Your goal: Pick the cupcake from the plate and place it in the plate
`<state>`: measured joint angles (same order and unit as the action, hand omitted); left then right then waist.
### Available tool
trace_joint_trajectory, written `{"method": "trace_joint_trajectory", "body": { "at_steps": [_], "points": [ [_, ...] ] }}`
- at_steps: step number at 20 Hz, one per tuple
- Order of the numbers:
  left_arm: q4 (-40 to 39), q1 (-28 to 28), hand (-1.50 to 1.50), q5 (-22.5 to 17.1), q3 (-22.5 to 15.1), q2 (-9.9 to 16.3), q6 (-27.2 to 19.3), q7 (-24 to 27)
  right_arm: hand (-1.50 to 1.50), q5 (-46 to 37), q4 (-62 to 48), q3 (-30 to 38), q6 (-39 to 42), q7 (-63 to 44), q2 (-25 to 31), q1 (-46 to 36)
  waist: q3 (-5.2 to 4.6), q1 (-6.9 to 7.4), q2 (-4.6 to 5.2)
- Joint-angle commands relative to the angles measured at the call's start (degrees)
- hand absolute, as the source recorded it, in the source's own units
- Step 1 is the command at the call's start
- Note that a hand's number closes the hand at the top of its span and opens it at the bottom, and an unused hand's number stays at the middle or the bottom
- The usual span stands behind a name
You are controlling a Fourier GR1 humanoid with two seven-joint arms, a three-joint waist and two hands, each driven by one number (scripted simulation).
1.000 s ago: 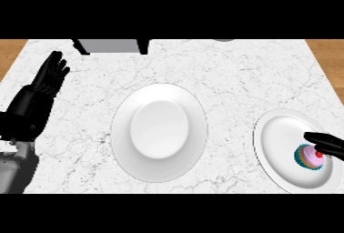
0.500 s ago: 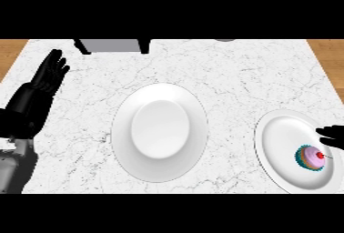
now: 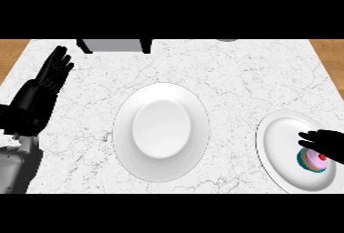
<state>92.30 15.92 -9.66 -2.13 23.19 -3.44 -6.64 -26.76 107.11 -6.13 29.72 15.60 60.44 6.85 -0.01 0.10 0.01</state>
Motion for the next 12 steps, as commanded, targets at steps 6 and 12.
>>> {"method": "trace_joint_trajectory", "body": {
  "at_steps": [6,12],
  "points": [
    [-2.0,0.1,0.0,0.7,1.8,-2.3,2.7,1.7,-1.5,-12.5,-7.3,-3.5,1.1,-3.8,-7.5,-7.0,0.0,0.12,0.06],
    [-2.6,3.3,0.0,1.5,4.6,-0.8,3.8,-1.8,-1.5,-19.6,-19.3,-3.6,-2.4,3.2,-9.8,-9.0,0.03,0.12,0.08]
  ]
}}
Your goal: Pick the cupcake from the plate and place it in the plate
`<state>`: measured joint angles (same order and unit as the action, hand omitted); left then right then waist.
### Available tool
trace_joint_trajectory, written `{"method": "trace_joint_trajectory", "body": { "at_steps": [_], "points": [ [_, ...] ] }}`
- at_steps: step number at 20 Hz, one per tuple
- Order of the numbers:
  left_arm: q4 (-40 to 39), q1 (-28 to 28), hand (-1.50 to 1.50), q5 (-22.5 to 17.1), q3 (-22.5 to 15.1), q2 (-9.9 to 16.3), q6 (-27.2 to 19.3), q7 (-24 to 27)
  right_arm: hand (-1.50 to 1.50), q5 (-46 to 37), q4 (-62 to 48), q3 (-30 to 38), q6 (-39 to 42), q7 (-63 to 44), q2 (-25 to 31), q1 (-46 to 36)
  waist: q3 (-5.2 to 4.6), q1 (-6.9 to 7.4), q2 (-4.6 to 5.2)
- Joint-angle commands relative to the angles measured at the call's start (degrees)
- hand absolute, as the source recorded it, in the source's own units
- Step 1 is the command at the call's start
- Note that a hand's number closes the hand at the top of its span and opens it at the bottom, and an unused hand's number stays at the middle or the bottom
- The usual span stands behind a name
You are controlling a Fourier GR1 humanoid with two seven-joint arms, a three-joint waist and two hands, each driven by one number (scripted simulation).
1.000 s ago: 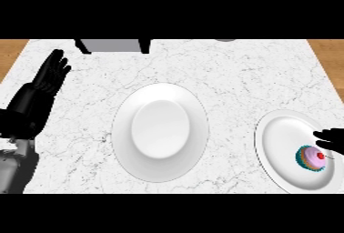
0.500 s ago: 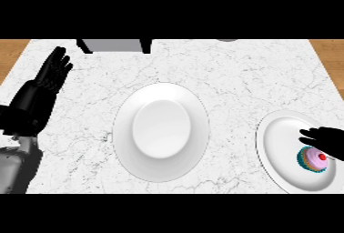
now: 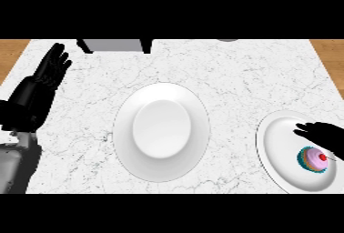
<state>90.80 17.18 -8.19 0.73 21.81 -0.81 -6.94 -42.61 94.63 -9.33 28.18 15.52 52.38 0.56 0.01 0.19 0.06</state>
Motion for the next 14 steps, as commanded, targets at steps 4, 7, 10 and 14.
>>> {"method": "trace_joint_trajectory", "body": {
  "at_steps": [4,7,10,14],
  "points": [
    [1.6,-4.6,0.0,2.4,0.4,-2.5,1.2,3.5,-1.5,-7.5,-11.7,-1.1,-0.8,5.9,-4.5,-5.6,0.0,0.25,0.01],
    [-4.5,1.1,0.0,3.3,0.8,-3.6,0.9,3.2,-1.5,-10.2,-13.2,-3.6,-0.4,5.9,-7.0,-6.0,0.0,-0.04,0.08],
    [3.9,-5.6,0.0,2.5,1.9,-2.7,2.7,2.1,-1.5,-12.3,-17.4,-1.6,-1.7,7.1,-8.4,-6.9,0.0,0.29,-0.04],
    [4.3,-4.4,0.0,1.5,4.4,-1.8,4.3,-0.6,-1.5,-17.3,-18.7,-2.4,-4.4,6.0,-11.2,-6.6,-0.01,0.03,-0.08]
  ]
}}
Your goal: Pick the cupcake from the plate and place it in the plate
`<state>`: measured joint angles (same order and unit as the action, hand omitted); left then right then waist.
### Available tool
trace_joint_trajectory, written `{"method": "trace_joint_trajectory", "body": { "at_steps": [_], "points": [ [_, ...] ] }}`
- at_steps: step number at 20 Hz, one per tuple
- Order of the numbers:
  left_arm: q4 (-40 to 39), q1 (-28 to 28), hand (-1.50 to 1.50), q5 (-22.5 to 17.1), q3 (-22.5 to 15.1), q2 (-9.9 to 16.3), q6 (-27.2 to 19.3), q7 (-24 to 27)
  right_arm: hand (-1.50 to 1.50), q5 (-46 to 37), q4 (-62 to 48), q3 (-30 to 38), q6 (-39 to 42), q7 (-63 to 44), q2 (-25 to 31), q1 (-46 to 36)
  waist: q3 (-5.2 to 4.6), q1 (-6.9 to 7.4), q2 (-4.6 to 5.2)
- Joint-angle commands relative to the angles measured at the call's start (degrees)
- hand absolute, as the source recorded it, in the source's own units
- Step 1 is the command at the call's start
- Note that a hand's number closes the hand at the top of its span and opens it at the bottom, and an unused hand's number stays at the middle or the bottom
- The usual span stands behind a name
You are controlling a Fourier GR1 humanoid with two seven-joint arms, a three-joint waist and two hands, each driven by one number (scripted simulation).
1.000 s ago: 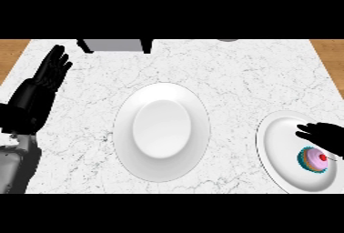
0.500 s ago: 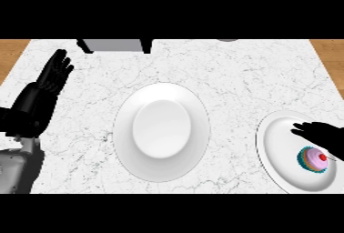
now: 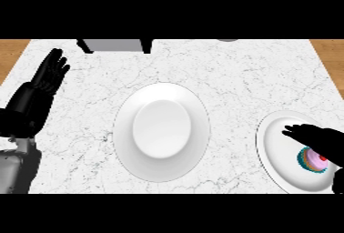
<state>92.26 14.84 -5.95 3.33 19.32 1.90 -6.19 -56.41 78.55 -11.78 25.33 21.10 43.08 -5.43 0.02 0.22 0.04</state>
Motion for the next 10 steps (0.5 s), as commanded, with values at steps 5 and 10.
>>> {"method": "trace_joint_trajectory", "body": {
  "at_steps": [5,10],
  "points": [
    [0.4,-0.1,0.0,0.8,1.6,-0.3,0.8,-0.4,1.5,-0.8,-4.0,2.3,-7.3,5.9,-4.8,-0.1,0.01,-0.2,-0.06],
    [0.2,1.8,0.0,3.4,-0.5,-2.7,-1.3,-1.3,1.5,-3.3,-3.4,4.2,-17.1,7.9,-6.3,-0.5,0.01,-0.45,-0.05]
  ]
}}
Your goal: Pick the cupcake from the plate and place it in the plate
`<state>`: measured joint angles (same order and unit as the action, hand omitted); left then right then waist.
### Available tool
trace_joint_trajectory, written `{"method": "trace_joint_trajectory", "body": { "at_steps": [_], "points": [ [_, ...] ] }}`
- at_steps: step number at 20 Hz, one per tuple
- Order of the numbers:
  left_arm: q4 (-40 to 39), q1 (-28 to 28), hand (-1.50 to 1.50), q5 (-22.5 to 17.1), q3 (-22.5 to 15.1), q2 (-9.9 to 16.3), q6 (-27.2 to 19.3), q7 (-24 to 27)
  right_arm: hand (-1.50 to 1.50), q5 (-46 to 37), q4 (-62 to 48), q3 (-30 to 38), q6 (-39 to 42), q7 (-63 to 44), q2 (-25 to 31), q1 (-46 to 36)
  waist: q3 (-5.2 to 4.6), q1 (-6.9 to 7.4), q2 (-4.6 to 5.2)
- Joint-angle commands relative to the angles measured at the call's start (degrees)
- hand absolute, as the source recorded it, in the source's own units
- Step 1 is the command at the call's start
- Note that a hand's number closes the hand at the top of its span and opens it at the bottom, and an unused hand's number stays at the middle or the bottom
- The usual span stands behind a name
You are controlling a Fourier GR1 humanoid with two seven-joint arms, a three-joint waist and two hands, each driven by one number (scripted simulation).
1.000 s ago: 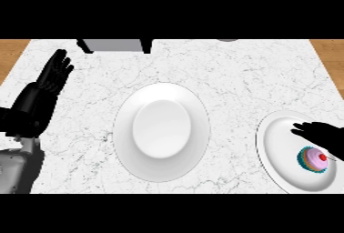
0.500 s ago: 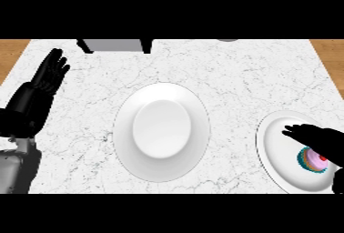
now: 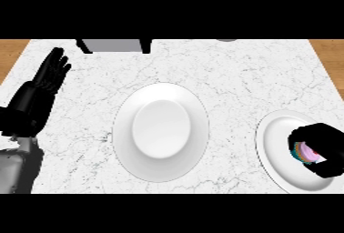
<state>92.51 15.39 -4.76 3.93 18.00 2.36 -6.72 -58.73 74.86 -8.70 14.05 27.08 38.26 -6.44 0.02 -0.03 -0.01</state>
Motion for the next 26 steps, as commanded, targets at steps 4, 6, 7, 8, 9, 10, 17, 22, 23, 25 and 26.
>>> {"method": "trace_joint_trajectory", "body": {
  "at_steps": [4,6,7,8,9,10,17,22,23,25,26],
  "points": [
    [-0.5,-3.7,0.0,0.7,3.3,1.4,-2.0,-0.3,1.5,1.2,0.4,11.4,-6.0,-26.2,-10.1,12.5,-0.38,-9.16,-2.17],
    [-0.6,-4.3,0.0,0.9,4.6,1.8,-3.1,-0.7,1.5,2.6,-1.3,16.1,-8.0,-31.8,-11.8,16.7,-0.51,-14.38,-3.16],
    [-0.8,-5.2,0.0,1.1,5.2,2.3,-3.3,-0.8,1.5,2.6,-0.6,17.8,-10.0,-34.5,-13.2,18.7,-0.59,-15.05,-3.3],
    [-0.6,-5.9,0.0,1.1,5.8,2.5,-3.6,-0.8,1.5,2.1,1.0,18.8,-12.3,-37.2,-14.6,20.3,-0.71,-14.67,-3.5],
    [-0.9,-6.0,0.0,1.1,6.5,2.8,-3.8,-0.7,1.5,1.6,2.5,19.5,-14.0,-39.6,-16.0,22.1,-0.84,-15.03,-3.25],
    [-0.8,-6.7,0.0,1.1,6.4,2.6,-3.9,-0.5,1.5,1.0,4.9,20.0,-16.5,-41.7,-17.7,23.2,-0.93,-14.78,-3.37],
    [0.7,-7.4,0.0,0.2,6.0,2.3,-2.7,0.1,1.5,-3.6,23.4,13.7,-27.3,-48.8,-31.8,32.3,-0.93,-11.08,-2.46],
    [2.1,-7.0,0.0,0.2,4.8,2.7,-1.3,0.1,1.5,-7.6,38.6,3.1,-32.5,-51.7,-38.0,34.0,-0.69,-7.43,-2.1],
    [1.3,-6.8,0.0,-0.3,5.0,2.7,-0.8,0.7,1.5,-8.2,41.0,0.0,-33.3,-51.7,-38.0,35.5,-0.74,-7.73,-2.0],
    [2.3,-6.4,0.0,-0.6,4.3,2.6,-0.2,0.2,1.5,-10.1,45.1,-5.9,-34.9,-55.6,-38.1,35.4,-0.6,-5.82,-1.67],
    [2.0,-6.2,0.0,-0.3,3.8,1.9,-0.5,0.8,1.5,-11.2,47.3,-9.1,-36.2,-57.1,-38.1,35.9,-0.57,-5.59,-1.45]
  ]
}}
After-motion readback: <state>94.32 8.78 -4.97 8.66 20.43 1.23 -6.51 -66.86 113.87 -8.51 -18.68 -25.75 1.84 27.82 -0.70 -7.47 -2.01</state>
